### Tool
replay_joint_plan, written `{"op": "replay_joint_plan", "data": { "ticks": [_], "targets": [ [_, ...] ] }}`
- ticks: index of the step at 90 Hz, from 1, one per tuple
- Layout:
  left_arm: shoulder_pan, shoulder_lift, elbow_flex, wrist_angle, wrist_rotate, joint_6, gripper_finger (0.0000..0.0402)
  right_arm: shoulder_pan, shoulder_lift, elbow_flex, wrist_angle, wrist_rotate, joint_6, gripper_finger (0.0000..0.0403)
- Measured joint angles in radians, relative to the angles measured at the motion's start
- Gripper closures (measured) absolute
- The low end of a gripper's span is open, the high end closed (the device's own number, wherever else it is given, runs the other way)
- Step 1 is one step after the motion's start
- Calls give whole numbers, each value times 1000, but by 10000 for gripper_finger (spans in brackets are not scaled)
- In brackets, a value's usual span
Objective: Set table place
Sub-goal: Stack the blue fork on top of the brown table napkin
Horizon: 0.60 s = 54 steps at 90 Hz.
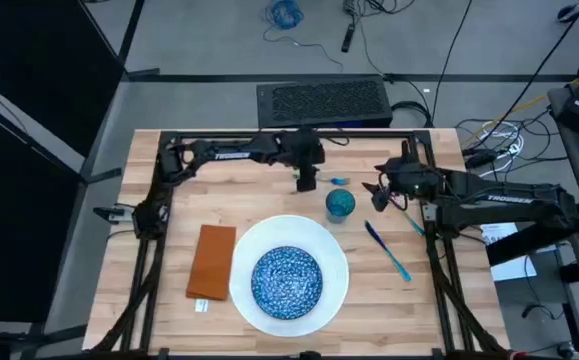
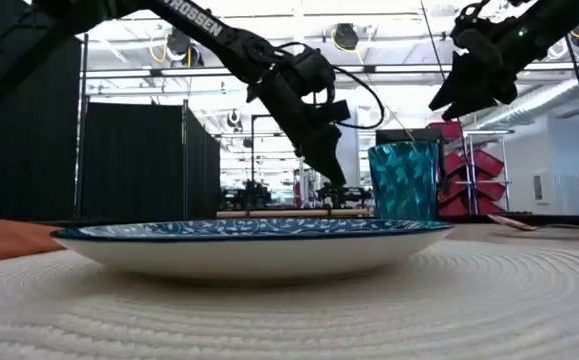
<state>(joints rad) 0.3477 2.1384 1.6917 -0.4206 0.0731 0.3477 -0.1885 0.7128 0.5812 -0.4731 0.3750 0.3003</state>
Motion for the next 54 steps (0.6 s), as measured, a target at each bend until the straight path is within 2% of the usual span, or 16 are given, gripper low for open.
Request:
{"op": "replay_joint_plan", "data": {
  "ticks": [19, 32, 41, 54],
  "targets": [
    [-49, 0, 65, 38, 23, 8, 295, 0, 0, 0, 19, -16, -5, 90],
    [-46, 0, 69, -5, -133, 77, 295, 1, 0, 0, 20, -42, -6, 90],
    [-22, 1, 69, -108, -160, 102, 295, 1, 0, 0, 21, -42, -8, 90],
    [3, 3, 89, -149, -179, 107, 295, 0, 0, 0, 56, -42, -34, 90]
  ]
}}
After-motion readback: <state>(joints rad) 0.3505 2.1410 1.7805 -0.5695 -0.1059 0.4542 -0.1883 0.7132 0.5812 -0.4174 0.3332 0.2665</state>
